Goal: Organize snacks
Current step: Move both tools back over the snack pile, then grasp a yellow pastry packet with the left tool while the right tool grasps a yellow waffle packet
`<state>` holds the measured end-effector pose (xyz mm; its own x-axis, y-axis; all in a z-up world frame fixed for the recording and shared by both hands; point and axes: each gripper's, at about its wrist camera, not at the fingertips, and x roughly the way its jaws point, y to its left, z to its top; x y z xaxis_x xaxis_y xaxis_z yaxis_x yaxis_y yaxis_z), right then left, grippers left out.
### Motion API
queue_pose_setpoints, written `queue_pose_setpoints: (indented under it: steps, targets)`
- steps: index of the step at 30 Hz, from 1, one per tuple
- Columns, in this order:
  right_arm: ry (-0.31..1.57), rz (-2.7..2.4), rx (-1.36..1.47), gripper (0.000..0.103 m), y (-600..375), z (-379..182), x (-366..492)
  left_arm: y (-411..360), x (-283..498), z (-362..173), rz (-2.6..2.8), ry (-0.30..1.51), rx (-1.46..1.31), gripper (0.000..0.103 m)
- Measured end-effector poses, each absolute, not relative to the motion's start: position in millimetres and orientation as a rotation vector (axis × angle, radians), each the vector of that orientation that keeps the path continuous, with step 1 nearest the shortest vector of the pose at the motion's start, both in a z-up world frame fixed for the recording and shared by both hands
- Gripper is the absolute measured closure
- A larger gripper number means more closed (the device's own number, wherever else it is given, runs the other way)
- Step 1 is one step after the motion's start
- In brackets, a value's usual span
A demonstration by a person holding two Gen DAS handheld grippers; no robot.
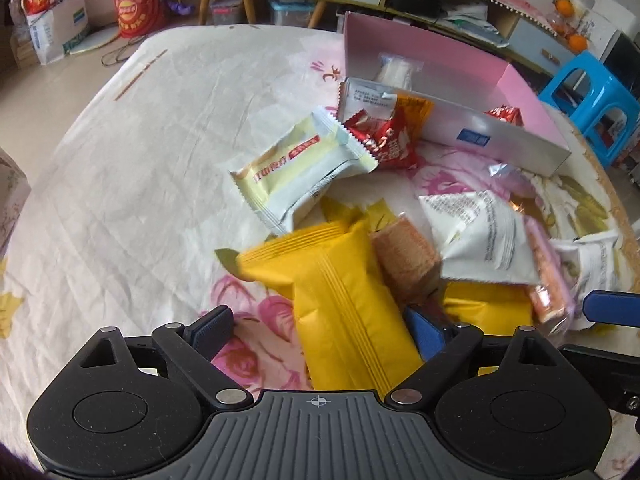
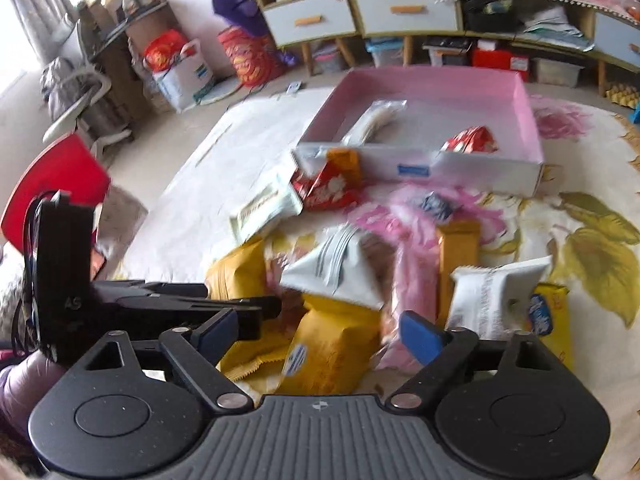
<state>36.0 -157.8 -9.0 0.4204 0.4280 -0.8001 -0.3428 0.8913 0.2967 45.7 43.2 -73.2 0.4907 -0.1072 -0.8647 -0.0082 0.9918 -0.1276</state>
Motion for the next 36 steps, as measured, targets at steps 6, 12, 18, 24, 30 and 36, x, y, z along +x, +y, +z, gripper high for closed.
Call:
queue_pose_setpoints:
  steps: [6,12,18,24,30,36]
  targets:
    - [1.092,0.51,0.11,0.043,-154.2,-21.4,36.3,51.6,37.9,-69.0,-0.113,1.03,-0.102,0.032]
    - [1.154,0.522,0.054,0.048,-142.3,-42.3,31.7,65.0,40.0,-66.1,-0.151,1.022,-0.08,0.06]
    - [1.139,0.511,-0.024,0.051,-134.3,-51.1,24.7,71.4,45.1,-66.9,-0.137,1.016,-0.053,0.059]
    - [1.1,0.506,-0.073,0.065,-132.8,-51.1,22.3,68.3,44.8,-69.9,-0.127,1.005,-0.041,0.042]
    - [1.091,0.512,-0.079,0.073,-133.1,-48.6,22.9,63.5,42.1,-72.2,-0.108,0.991,-0.018,0.037]
    - [1.095,0.527,-0.07,0.075,-131.8,-45.2,22.2,68.5,44.5,-71.1,-0.091,0.993,-0.06,0.039]
